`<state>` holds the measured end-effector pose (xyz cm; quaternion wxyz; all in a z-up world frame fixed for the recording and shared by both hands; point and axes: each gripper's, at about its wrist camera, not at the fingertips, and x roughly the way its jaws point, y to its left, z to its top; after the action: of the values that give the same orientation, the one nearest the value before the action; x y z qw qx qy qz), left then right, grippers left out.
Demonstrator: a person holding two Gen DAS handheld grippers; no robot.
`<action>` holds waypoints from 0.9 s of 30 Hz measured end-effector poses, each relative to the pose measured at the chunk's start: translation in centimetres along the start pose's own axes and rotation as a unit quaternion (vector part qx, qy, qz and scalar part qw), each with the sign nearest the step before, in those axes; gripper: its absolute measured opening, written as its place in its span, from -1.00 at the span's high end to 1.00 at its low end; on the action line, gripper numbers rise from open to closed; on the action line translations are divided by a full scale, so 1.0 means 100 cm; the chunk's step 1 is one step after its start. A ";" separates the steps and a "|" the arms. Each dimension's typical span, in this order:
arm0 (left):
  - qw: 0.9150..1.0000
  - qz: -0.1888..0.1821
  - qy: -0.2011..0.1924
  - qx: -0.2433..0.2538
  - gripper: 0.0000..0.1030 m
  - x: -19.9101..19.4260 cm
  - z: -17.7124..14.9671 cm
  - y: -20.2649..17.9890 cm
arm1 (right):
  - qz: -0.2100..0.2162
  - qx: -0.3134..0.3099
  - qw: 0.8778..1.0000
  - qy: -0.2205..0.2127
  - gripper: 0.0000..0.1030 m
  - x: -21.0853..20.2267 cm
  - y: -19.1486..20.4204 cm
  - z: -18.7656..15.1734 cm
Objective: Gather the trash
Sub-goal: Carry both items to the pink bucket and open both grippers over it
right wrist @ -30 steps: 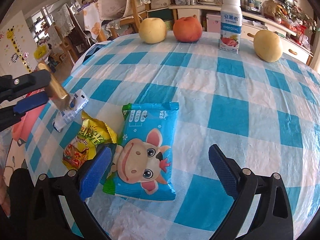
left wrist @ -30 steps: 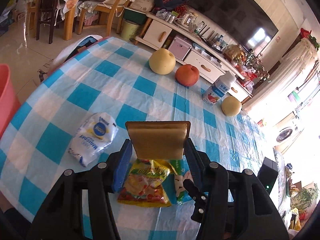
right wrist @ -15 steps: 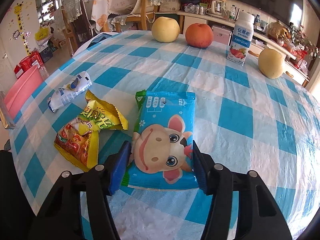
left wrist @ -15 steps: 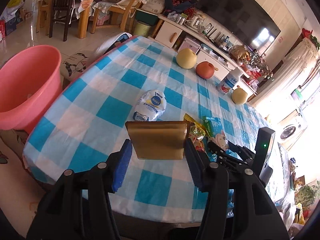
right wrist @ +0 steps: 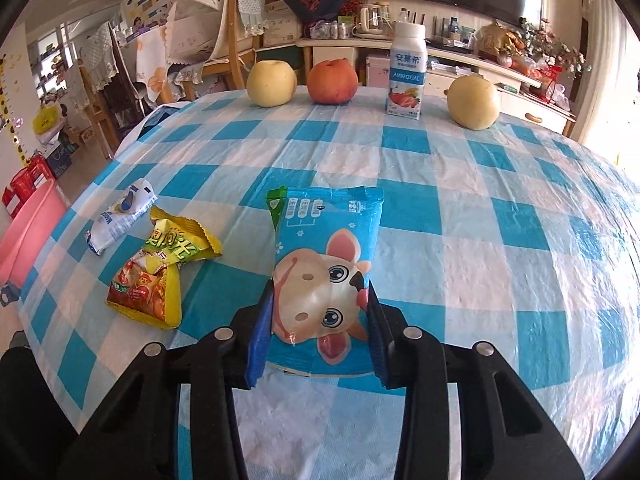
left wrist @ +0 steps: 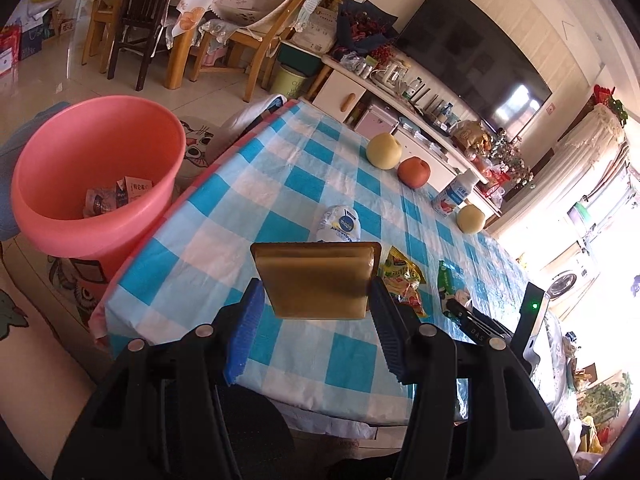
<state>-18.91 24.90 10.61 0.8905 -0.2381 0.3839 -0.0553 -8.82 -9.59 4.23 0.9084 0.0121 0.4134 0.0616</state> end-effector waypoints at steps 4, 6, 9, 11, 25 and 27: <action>1.000 0.001 -0.012 -0.009 -0.07 -0.012 0.003 0.017 | -0.004 -0.003 1.000 -0.010 0.18 -0.021 0.009 0.002; 1.000 0.004 -0.018 -0.013 -0.07 -0.017 0.004 0.027 | 0.001 -0.004 1.000 -0.013 0.18 -0.031 0.016 0.005; 0.999 0.011 -0.030 -0.024 -0.07 -0.026 0.008 0.044 | 0.016 -0.012 1.000 -0.017 0.18 -0.043 0.034 0.013; 0.999 0.019 -0.040 -0.031 -0.07 -0.033 0.011 0.056 | 0.028 -0.024 0.999 -0.020 0.18 -0.051 0.052 0.020; 0.987 0.089 -0.123 -0.057 -0.07 -0.076 0.053 0.127 | 0.210 -0.144 0.967 -0.023 0.18 -0.080 0.255 0.082; 0.986 0.093 -0.125 -0.058 -0.08 -0.075 0.061 0.132 | 0.230 -0.166 0.959 -0.017 0.18 -0.075 0.289 0.087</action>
<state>-20.93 40.93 13.00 0.9173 -0.2577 0.2927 0.0807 -10.13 18.46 17.68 0.8661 -0.0430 0.3677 0.3359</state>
